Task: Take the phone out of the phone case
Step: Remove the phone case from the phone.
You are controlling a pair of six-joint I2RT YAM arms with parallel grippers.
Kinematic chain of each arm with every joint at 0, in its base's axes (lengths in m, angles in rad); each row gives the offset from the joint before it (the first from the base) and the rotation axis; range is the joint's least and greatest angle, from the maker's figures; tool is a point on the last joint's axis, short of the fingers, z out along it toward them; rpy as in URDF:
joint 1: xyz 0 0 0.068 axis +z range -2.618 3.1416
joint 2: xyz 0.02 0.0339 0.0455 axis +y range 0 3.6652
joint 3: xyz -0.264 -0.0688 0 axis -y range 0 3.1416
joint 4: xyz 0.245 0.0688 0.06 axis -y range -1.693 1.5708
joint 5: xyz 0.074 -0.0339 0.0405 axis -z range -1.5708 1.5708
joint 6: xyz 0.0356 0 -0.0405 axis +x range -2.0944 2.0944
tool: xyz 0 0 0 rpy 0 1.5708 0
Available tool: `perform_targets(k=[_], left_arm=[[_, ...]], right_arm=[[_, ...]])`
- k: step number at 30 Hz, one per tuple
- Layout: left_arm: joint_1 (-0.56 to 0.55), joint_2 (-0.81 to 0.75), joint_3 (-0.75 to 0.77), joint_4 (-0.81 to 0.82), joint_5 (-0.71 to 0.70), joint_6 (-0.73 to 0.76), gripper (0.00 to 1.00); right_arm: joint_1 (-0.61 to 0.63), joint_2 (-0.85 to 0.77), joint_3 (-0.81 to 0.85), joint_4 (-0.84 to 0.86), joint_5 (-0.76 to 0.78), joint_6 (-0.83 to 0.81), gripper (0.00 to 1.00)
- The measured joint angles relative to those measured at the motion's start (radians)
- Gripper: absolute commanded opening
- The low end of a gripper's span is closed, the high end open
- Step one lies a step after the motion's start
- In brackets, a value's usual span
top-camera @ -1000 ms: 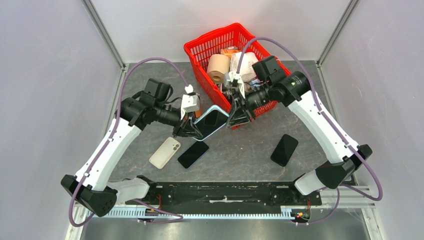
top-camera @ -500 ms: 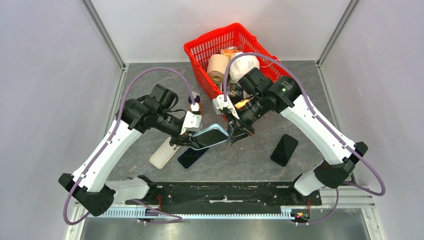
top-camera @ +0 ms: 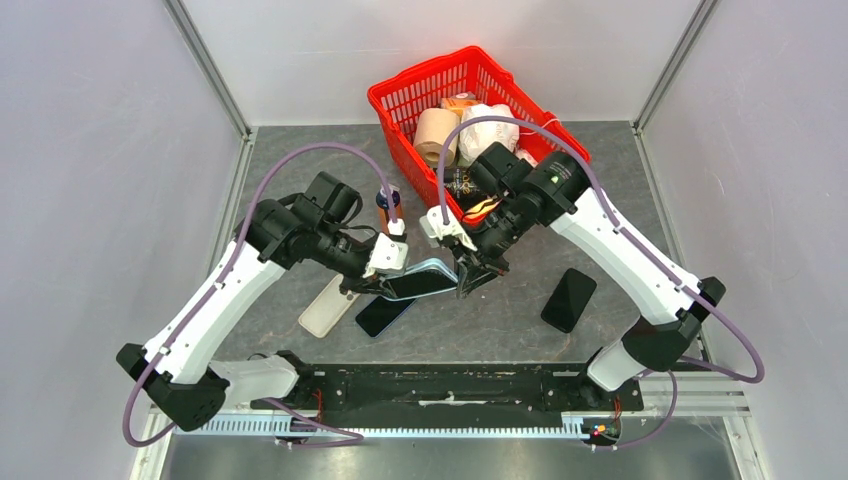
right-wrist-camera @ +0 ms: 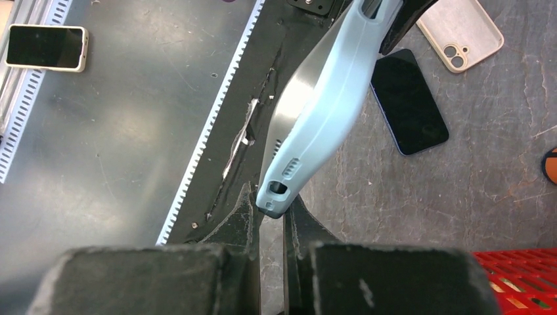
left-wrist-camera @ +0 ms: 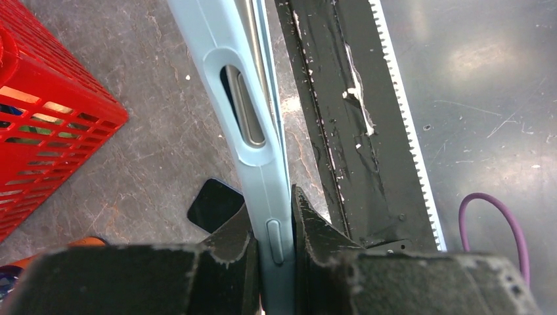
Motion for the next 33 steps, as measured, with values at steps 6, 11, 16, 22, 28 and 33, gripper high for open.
perform_targets(k=[6,11,16,22,28,33], left_arm=[[-0.009,0.000,0.000,-0.007,-0.014,0.013,0.02],[-0.074,0.002,-0.005,-0.066,0.005,0.112,0.02],[-0.137,0.005,-0.011,-0.134,0.050,0.175,0.02],[-0.136,0.009,-0.012,-0.082,0.021,0.122,0.02],[-0.061,0.001,-0.028,0.021,-0.006,-0.005,0.02],[0.037,-0.036,-0.045,0.107,-0.006,-0.120,0.02]], right_arm=[[0.002,0.023,0.021,-0.037,-0.002,-0.063,0.00],[-0.010,0.068,0.078,-0.004,0.013,-0.101,0.00],[-0.027,0.109,0.106,0.072,0.032,-0.122,0.00],[-0.027,0.100,0.080,0.140,0.065,-0.066,0.17],[-0.098,0.051,-0.009,0.240,0.082,0.090,0.44],[-0.241,-0.014,-0.057,0.304,0.071,0.203,0.54]])
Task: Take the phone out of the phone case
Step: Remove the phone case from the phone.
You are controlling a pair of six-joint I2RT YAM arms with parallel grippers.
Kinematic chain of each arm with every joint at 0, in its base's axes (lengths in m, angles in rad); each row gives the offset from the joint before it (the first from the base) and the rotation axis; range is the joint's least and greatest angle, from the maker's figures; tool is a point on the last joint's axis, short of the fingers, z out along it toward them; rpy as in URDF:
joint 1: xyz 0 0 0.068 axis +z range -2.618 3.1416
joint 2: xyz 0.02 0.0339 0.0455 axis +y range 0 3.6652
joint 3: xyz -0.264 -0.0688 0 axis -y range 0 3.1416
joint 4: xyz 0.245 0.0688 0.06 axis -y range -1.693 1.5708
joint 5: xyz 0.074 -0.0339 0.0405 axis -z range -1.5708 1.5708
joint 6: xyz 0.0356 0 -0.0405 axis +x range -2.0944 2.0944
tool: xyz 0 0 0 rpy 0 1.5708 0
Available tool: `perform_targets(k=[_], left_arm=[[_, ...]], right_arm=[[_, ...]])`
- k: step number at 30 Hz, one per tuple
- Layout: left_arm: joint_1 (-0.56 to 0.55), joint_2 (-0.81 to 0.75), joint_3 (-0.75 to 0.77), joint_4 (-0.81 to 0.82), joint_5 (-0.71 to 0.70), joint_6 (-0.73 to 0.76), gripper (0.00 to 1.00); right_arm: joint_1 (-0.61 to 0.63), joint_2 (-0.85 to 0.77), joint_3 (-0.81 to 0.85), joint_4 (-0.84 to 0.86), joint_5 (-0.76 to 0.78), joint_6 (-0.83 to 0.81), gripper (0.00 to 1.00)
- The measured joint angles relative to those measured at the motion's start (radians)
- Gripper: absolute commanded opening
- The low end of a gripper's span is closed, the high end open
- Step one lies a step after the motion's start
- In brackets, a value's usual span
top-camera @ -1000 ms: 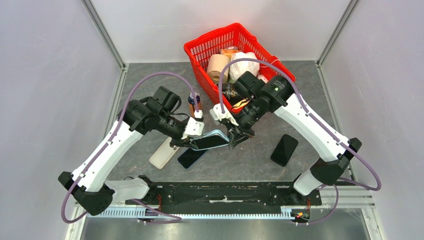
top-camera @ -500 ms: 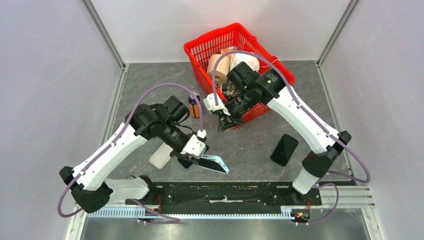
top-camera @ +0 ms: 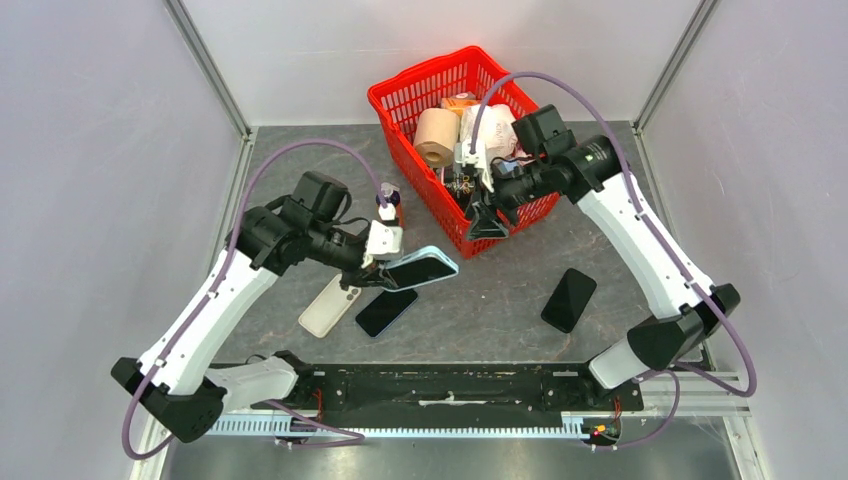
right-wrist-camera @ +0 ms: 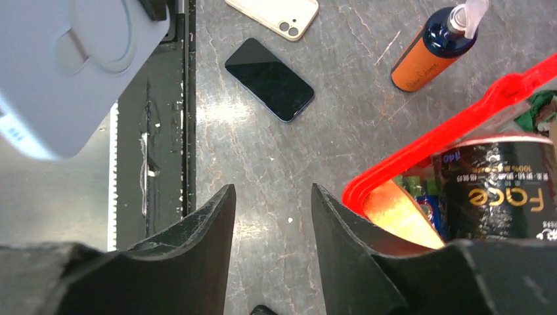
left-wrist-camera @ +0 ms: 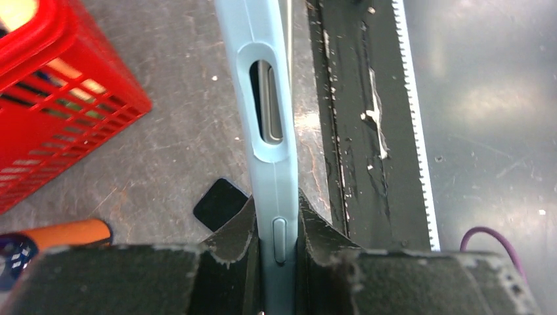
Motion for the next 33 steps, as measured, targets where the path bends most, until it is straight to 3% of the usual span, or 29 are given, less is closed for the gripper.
perform_targets(k=[12,22,24,29,33], left_arm=[[0.080,-0.051,-0.074,0.264,-0.030,-0.368,0.02],[0.081,-0.053,-0.111,0.371,-0.054,-0.529,0.02],[0.081,-0.055,-0.111,0.381,-0.053,-0.539,0.02],[0.081,-0.065,-0.113,0.389,-0.045,-0.554,0.02],[0.082,-0.071,-0.116,0.388,-0.039,-0.566,0.02]], right_arm=[[-0.014,-0.113,-0.119,0.100,-0.089,0.148,0.61],[-0.014,-0.090,-0.119,0.237,-0.212,0.322,0.48],[-0.014,-0.084,-0.119,0.248,-0.220,0.340,0.43],[-0.017,-0.080,-0.121,0.277,-0.232,0.364,0.13],[-0.020,-0.073,-0.121,0.287,-0.245,0.364,0.02]])
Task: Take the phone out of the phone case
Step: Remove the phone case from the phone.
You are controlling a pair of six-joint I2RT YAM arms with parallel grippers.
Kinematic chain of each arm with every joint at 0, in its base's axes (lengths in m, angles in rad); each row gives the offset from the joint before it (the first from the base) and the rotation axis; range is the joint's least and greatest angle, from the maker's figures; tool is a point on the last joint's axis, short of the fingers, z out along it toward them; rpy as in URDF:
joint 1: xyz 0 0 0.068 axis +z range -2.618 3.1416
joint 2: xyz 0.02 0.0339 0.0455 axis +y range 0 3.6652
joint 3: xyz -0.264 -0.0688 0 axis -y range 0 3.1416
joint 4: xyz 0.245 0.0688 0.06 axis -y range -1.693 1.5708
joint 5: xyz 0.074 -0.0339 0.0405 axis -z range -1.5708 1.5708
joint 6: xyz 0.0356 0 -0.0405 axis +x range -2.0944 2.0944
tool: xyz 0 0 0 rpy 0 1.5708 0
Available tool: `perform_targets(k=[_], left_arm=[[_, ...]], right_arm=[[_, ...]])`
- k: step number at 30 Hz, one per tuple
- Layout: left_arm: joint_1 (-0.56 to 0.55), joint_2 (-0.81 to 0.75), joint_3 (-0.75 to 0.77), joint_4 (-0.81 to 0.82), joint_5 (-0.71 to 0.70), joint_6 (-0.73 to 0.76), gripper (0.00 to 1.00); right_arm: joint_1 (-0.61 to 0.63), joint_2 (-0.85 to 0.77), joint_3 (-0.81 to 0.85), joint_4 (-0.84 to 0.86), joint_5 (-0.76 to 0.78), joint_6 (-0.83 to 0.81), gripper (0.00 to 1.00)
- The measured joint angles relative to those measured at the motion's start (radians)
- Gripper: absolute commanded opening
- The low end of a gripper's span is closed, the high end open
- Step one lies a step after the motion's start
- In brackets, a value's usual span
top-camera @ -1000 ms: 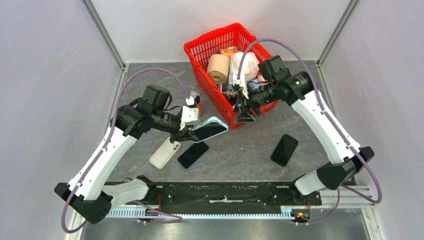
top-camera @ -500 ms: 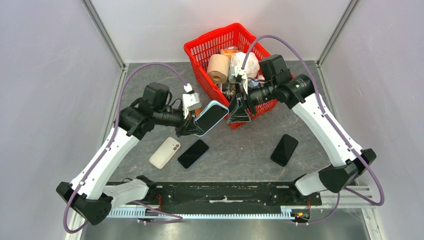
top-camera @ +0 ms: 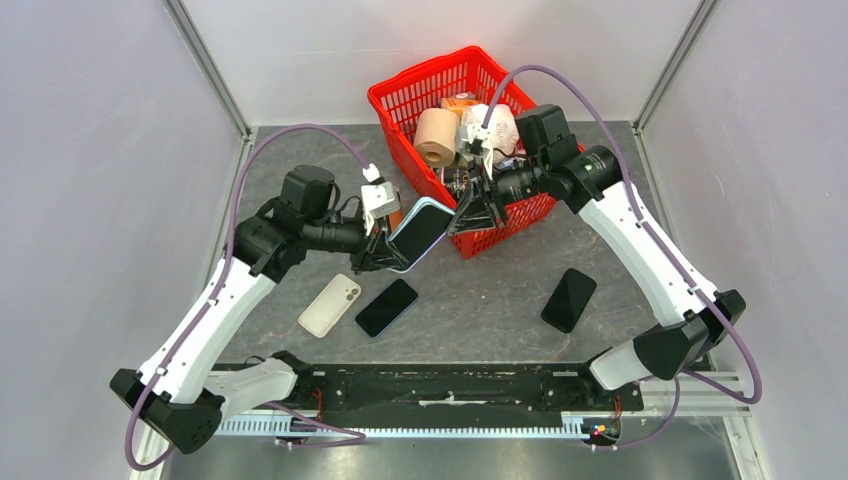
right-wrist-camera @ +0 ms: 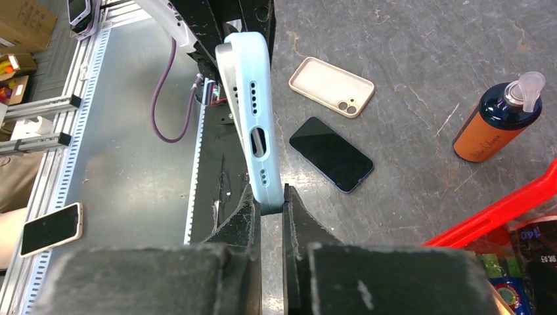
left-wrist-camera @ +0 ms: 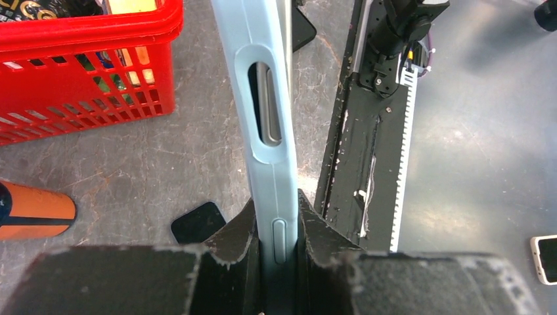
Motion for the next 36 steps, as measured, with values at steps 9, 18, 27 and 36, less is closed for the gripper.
perform_targets(k=[9,18,27,36], left_arm=[[0.009,0.005,-0.017,-0.018,0.099,0.014,0.02],[0.019,0.053,-0.018,-0.185,0.268,0.288,0.02],[-0.013,0.132,0.044,-0.402,0.353,0.573,0.02],[-0.048,0.159,0.058,-0.470,0.399,0.703,0.02]], right_arm=[[0.000,0.002,-0.002,-0.069,-0.062,-0.114,0.00],[0.060,0.002,0.013,-0.262,-0.068,-0.327,0.00],[0.145,0.010,0.085,-0.449,-0.018,-0.490,0.00],[0.170,0.024,0.131,-0.546,-0.013,-0.559,0.00]])
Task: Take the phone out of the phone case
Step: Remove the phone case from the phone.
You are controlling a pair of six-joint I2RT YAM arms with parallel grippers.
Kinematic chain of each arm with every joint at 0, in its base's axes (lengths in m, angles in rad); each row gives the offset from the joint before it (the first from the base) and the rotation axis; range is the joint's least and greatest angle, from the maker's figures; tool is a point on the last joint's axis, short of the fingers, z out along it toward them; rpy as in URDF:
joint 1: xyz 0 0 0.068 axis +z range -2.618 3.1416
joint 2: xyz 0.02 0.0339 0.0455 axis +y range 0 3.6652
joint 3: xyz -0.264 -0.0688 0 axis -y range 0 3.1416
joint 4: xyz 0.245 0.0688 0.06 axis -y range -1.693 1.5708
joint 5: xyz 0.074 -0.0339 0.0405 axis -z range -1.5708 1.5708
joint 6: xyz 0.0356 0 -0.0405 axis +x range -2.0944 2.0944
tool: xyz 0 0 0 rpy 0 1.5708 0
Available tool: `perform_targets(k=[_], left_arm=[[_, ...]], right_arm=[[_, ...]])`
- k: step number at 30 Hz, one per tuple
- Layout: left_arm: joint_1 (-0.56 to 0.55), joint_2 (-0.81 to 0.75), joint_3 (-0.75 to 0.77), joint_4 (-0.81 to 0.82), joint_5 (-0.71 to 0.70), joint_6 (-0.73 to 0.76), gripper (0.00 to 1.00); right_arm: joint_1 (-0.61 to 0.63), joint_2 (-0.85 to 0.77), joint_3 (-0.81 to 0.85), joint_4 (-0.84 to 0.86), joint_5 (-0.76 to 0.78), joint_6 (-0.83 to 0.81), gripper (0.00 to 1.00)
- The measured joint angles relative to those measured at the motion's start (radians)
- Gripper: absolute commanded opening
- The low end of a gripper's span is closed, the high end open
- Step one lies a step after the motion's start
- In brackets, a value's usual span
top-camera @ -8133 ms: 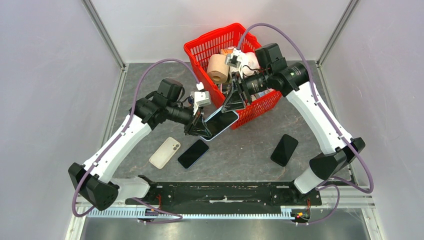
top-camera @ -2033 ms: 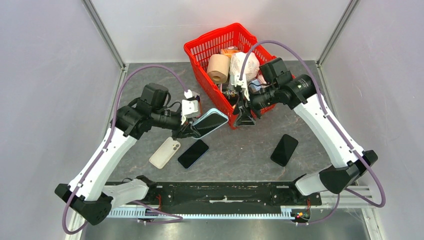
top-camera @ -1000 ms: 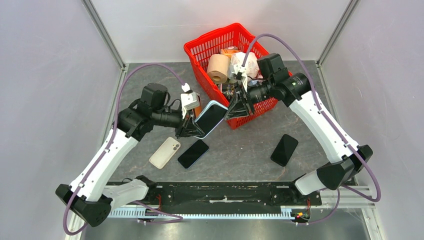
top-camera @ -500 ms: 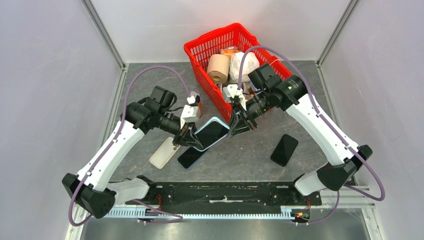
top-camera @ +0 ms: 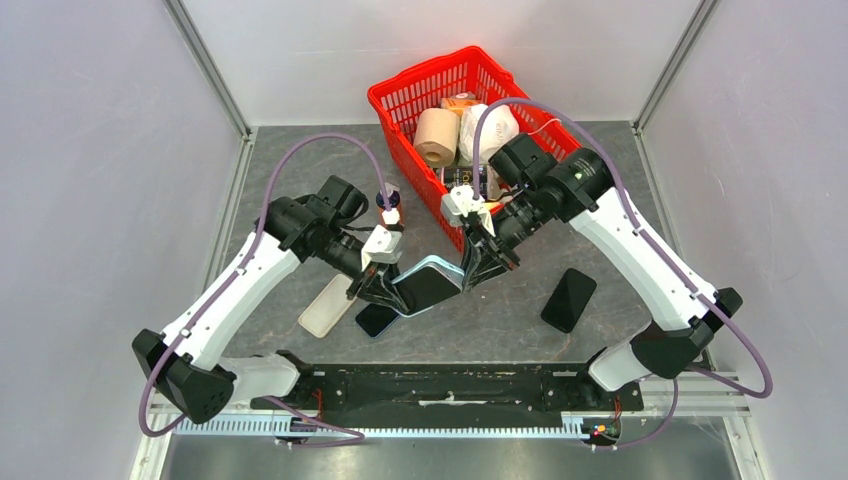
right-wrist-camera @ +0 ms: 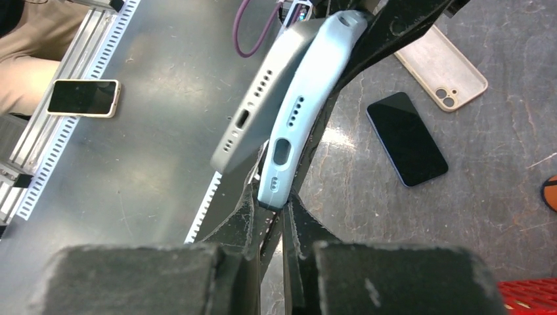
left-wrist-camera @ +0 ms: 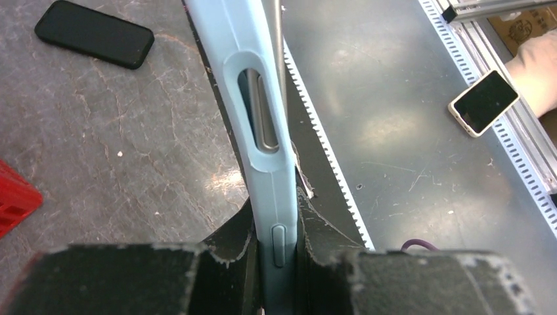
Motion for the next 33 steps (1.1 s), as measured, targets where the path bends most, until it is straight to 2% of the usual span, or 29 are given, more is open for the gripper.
perform_targets(k=[9,14,18,21,26,29,33], left_arm=[[-0.027,-0.001,0.001,-0.021,-0.016,0.049,0.02],[-0.027,-0.007,0.001,-0.006,-0.097,0.050,0.02],[-0.027,-0.014,0.001,0.043,-0.207,0.043,0.02],[-0.027,-0.014,0.001,0.088,-0.285,0.014,0.02],[-0.027,-0.016,0.001,0.148,-0.397,-0.096,0.02],[-0.024,-0.026,-0.007,0.188,-0.430,-0.166,0.02],[0.002,-0.050,-0.035,0.249,-0.433,-0.235,0.02]], right_arm=[[0.000,0.027,0.020,-0.039,0.014,0.026,0.00],[-0.006,0.028,-0.005,0.043,0.097,0.185,0.01],[-0.044,0.046,-0.037,0.134,0.143,0.345,0.06],[-0.077,0.080,-0.039,0.190,0.174,0.462,0.12],[-0.106,0.127,-0.041,0.266,0.209,0.583,0.32],[-0.121,0.127,-0.053,0.306,0.229,0.591,0.44],[-0.130,0.114,-0.055,0.318,0.249,0.541,0.53]])
